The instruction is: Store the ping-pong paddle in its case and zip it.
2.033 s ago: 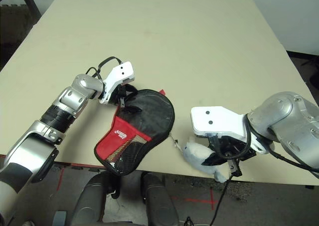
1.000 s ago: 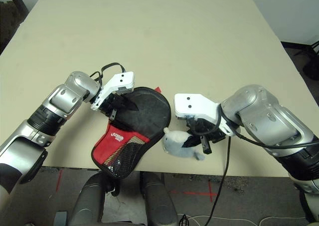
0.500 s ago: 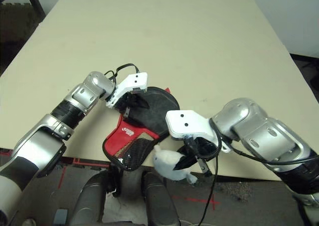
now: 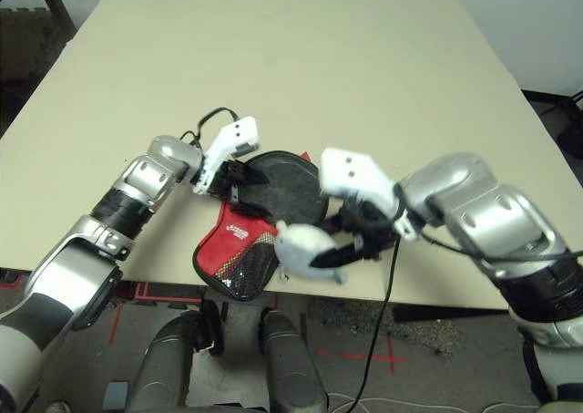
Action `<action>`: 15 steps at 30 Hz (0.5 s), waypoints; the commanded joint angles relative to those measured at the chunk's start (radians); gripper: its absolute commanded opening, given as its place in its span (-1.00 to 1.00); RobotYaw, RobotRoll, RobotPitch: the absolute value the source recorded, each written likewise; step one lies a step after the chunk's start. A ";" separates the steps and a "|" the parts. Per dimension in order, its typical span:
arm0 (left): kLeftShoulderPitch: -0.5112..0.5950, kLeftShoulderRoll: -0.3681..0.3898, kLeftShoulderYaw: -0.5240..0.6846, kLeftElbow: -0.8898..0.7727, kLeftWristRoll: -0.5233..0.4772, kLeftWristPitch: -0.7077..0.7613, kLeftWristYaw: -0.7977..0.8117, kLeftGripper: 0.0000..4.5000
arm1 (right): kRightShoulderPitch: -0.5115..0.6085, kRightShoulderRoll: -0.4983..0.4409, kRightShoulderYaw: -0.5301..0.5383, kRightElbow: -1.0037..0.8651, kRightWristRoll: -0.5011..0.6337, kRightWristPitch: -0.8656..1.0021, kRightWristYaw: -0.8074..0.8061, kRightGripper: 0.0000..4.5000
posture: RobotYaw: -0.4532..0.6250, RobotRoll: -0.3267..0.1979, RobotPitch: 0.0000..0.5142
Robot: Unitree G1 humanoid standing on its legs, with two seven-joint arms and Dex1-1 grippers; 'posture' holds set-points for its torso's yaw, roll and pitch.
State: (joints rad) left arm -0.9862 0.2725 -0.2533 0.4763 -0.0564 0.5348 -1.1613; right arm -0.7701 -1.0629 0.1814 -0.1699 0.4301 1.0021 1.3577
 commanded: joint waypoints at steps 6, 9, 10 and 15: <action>-0.034 0.034 0.248 0.056 -0.056 -0.120 0.316 1.00 | -0.208 0.164 -0.188 0.453 -0.162 -0.130 -0.460 0.99 | -0.43 0.25 0.08; -0.036 0.053 0.320 0.119 -0.053 -0.230 0.456 1.00 | -0.268 0.249 -0.279 0.560 -0.212 -0.232 -0.688 0.99 | -0.42 0.25 0.08; -0.032 0.065 0.344 0.142 -0.049 -0.269 0.507 1.00 | -0.285 0.275 -0.312 0.589 -0.236 -0.277 -0.786 0.99 | -0.41 0.25 0.08; 0.031 0.135 0.420 0.187 -0.038 -0.420 0.683 1.00 | -0.277 0.340 -0.448 0.634 -0.288 -0.415 -1.102 0.99 | -0.40 0.25 0.09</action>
State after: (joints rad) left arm -0.9908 0.3913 0.1438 0.6419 -0.1129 0.1631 -0.5279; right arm -1.0641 -0.7207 -0.2153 0.4523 0.1656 0.6293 0.3446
